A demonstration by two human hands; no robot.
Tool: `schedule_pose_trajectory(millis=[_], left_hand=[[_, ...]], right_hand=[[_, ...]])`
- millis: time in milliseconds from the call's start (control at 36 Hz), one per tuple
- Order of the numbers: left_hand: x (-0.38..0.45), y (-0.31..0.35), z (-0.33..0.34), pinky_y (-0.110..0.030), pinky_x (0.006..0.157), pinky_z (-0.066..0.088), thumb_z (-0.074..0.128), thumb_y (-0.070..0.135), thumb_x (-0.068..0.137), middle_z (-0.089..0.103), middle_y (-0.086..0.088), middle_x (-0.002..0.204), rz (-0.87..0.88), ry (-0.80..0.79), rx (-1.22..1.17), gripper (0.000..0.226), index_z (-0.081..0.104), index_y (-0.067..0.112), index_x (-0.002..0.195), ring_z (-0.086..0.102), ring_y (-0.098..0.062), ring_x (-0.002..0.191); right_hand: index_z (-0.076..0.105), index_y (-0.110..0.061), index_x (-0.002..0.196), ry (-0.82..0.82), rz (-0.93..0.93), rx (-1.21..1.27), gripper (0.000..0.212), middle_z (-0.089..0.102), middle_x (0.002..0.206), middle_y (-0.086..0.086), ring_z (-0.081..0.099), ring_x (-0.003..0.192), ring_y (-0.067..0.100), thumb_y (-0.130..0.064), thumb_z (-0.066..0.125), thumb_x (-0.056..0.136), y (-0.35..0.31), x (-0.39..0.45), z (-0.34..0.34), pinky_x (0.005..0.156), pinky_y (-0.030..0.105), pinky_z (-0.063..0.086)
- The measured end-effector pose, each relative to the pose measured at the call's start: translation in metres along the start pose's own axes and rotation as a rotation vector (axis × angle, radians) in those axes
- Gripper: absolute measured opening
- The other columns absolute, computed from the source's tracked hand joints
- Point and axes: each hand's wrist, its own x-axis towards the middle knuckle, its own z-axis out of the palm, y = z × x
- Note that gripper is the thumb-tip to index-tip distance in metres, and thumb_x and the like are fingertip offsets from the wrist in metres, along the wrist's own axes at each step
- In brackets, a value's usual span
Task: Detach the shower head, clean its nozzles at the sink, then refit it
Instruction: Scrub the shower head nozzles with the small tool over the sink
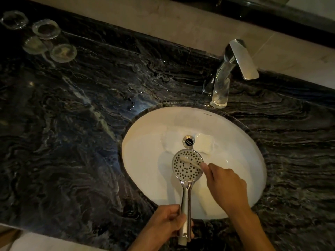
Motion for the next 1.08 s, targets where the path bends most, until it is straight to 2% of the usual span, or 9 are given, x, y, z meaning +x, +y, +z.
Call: schedule_pose_trajectory(millis=[83,167,278,389,528,695,861,1000,1084], left_hand=[[-0.001,0.001,0.000,-0.039,0.074,0.056,0.055,0.002,0.097,0.071,-0.019,0.086,0.012,0.000,0.025,0.016,0.071,0.000,0.098,0.069,-0.034,0.078],[-0.001,0.001,0.002,-0.039,0.075,0.056,0.056,0.003,0.097,0.071,-0.018,0.083,0.029,0.012,0.039,0.015,0.071,0.001,0.097,0.069,-0.033,0.076],[-0.002,0.001,0.003,-0.039,0.074,0.056,0.065,0.013,0.089,0.071,-0.020,0.082,0.025,0.018,0.004,0.013,0.074,0.004,0.094,0.069,-0.034,0.078],[-0.003,0.002,0.004,-0.039,0.072,0.056,0.068,0.014,0.088,0.069,-0.021,0.081,0.033,0.011,-0.009,0.012,0.075,0.005,0.090,0.068,-0.035,0.077],[-0.003,0.003,0.004,-0.040,0.076,0.055,0.058,0.005,0.096,0.070,-0.018,0.084,-0.001,0.009,0.012,0.016,0.067,-0.006,0.103,0.068,-0.033,0.076],[-0.004,0.003,0.005,-0.034,0.063,0.057,0.055,0.002,0.097,0.069,-0.017,0.074,0.008,0.011,0.046,0.014,0.064,-0.008,0.094,0.070,-0.029,0.066],[-0.004,0.002,0.007,-0.041,0.075,0.058,0.054,0.005,0.098,0.070,-0.022,0.078,-0.006,0.039,0.050,0.026,0.060,-0.019,0.108,0.069,-0.033,0.074],[-0.002,0.001,0.008,-0.040,0.073,0.058,0.054,0.007,0.099,0.068,-0.026,0.082,-0.012,0.062,0.026,0.030,0.057,-0.021,0.110,0.069,-0.036,0.077],[-0.003,-0.001,0.008,-0.042,0.074,0.057,0.056,0.006,0.097,0.069,-0.024,0.082,0.004,0.090,0.013,0.027,0.060,-0.018,0.109,0.069,-0.036,0.077]], right_hand=[[0.051,-0.028,0.072,0.081,0.060,-0.010,0.053,0.044,0.055,-0.011,0.040,0.046,0.006,-0.059,0.019,0.101,0.000,0.014,-0.005,0.045,0.025,0.029],[0.061,-0.025,0.082,0.078,0.072,-0.032,0.053,0.049,0.059,-0.009,0.043,0.047,0.009,-0.056,0.022,0.103,-0.003,0.019,-0.006,0.047,0.025,0.033],[0.056,-0.027,0.084,-0.020,-0.033,-0.012,0.057,0.051,0.059,-0.008,0.052,0.052,0.013,-0.061,0.014,0.100,-0.011,0.005,0.002,0.050,0.030,0.046],[0.061,-0.027,0.097,-0.090,-0.096,-0.044,0.061,0.063,0.073,-0.001,0.065,0.068,0.023,-0.066,0.013,0.097,-0.017,-0.013,0.015,0.056,0.033,0.040],[0.056,-0.029,0.080,-0.086,-0.005,0.075,0.063,0.060,0.065,-0.006,0.061,0.062,0.015,-0.070,0.010,0.093,0.004,-0.008,0.010,0.060,0.033,0.052],[0.043,-0.028,0.062,0.014,0.113,0.113,0.057,0.050,0.058,-0.008,0.046,0.053,0.011,-0.064,0.013,0.094,0.026,0.015,-0.001,0.051,0.031,0.035],[0.043,-0.027,0.067,-0.169,0.041,0.103,0.059,0.052,0.064,-0.010,0.050,0.060,0.013,-0.070,0.011,0.091,0.016,-0.011,0.011,0.058,0.033,0.039],[0.052,-0.028,0.082,-0.250,-0.007,0.053,0.061,0.063,0.077,-0.005,0.064,0.076,0.020,-0.070,0.010,0.092,0.009,-0.038,0.030,0.060,0.033,0.041],[0.047,-0.027,0.076,-0.279,-0.011,0.096,0.054,0.065,0.079,-0.003,0.063,0.077,0.020,-0.068,0.018,0.097,0.012,-0.042,0.031,0.062,0.034,0.043]])
